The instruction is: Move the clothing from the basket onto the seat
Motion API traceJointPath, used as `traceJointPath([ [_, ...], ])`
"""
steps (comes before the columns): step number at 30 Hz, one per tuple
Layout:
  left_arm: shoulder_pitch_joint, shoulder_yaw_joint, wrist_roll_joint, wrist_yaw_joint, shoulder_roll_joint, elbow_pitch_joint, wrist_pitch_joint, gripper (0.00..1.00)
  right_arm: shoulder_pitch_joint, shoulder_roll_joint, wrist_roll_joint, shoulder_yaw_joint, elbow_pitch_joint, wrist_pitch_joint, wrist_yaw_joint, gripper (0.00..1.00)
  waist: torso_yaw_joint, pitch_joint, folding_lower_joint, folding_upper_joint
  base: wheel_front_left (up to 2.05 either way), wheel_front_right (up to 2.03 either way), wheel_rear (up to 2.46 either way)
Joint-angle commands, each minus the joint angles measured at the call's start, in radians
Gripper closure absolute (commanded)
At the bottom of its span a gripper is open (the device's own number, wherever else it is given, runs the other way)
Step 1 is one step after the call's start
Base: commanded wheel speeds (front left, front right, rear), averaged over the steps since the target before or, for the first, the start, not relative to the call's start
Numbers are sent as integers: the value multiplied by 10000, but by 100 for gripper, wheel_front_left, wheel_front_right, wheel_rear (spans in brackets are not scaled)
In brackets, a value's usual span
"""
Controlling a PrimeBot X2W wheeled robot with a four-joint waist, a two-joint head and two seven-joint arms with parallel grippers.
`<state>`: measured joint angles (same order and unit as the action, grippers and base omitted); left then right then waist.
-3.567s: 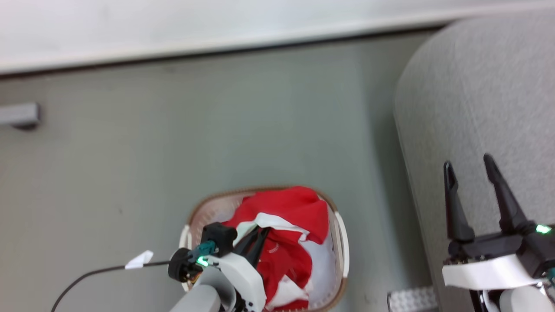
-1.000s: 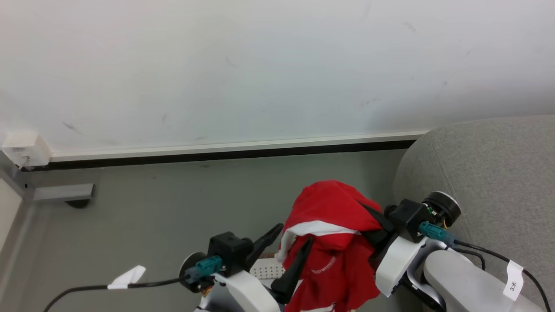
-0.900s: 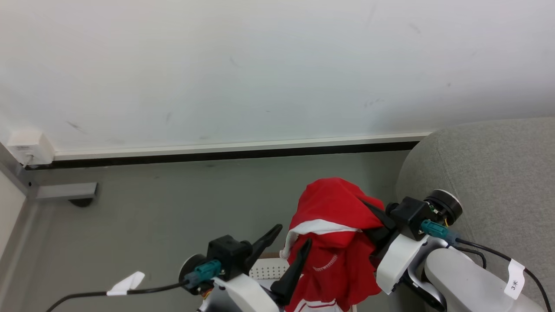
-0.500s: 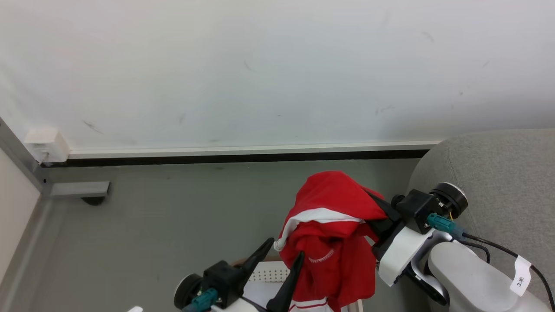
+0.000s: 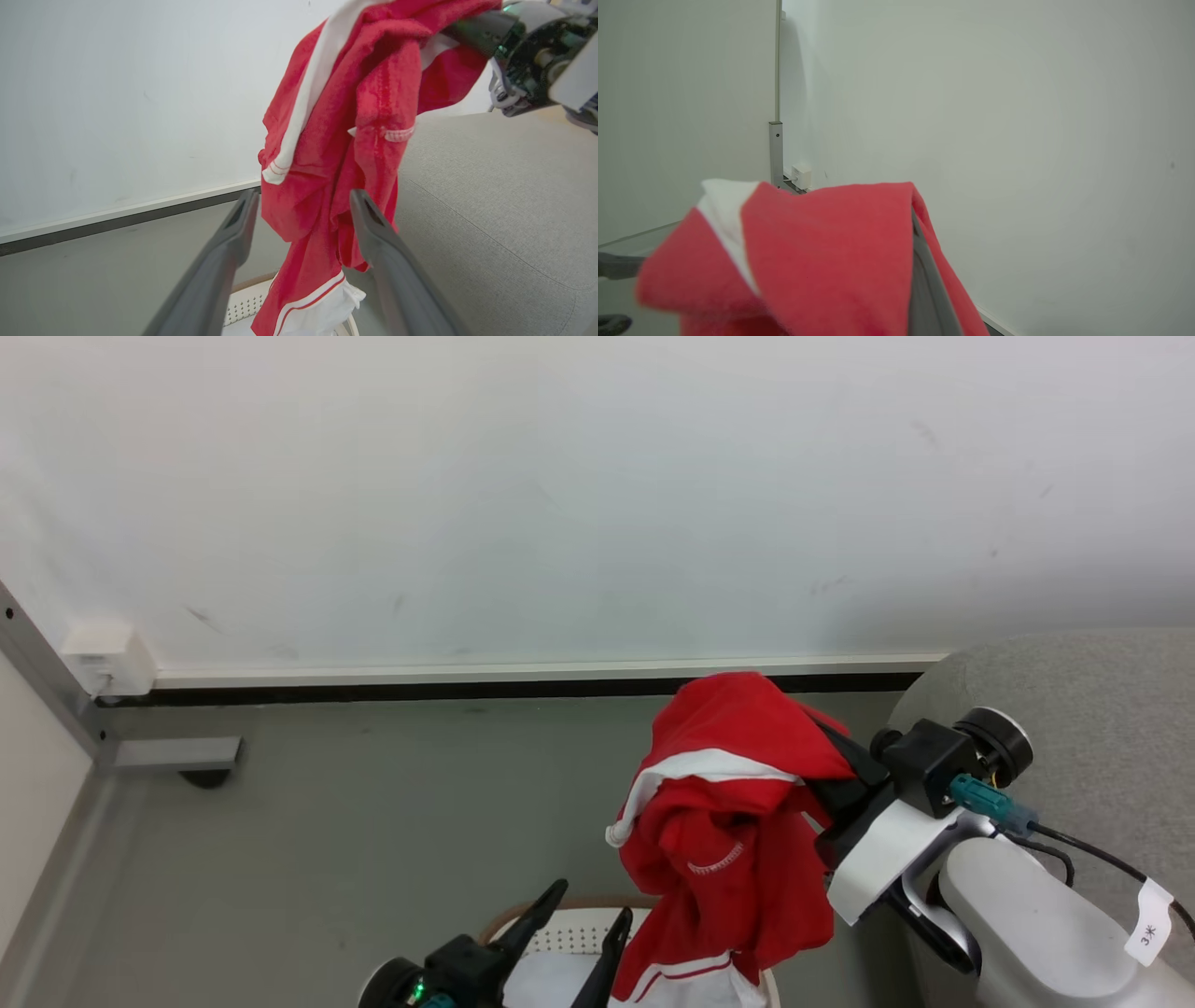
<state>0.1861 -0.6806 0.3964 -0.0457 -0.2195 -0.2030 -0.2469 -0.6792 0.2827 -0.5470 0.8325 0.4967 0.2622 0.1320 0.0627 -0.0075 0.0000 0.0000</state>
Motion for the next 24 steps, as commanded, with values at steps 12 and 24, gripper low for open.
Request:
traceJointPath([
  [12, 83, 33, -46, 110, 87, -69, -125, 0, -281, 341, 62, -546, -424, 40, -25, 100, -924, -15, 0, 0, 0, 0, 0],
  [24, 408, -15, -12, 240, 382, 265, -178, 0, -662, 1177, -11, -1479, -822, -24, -25, 100, -2627, 233, 0, 0, 0, 0, 0],
])
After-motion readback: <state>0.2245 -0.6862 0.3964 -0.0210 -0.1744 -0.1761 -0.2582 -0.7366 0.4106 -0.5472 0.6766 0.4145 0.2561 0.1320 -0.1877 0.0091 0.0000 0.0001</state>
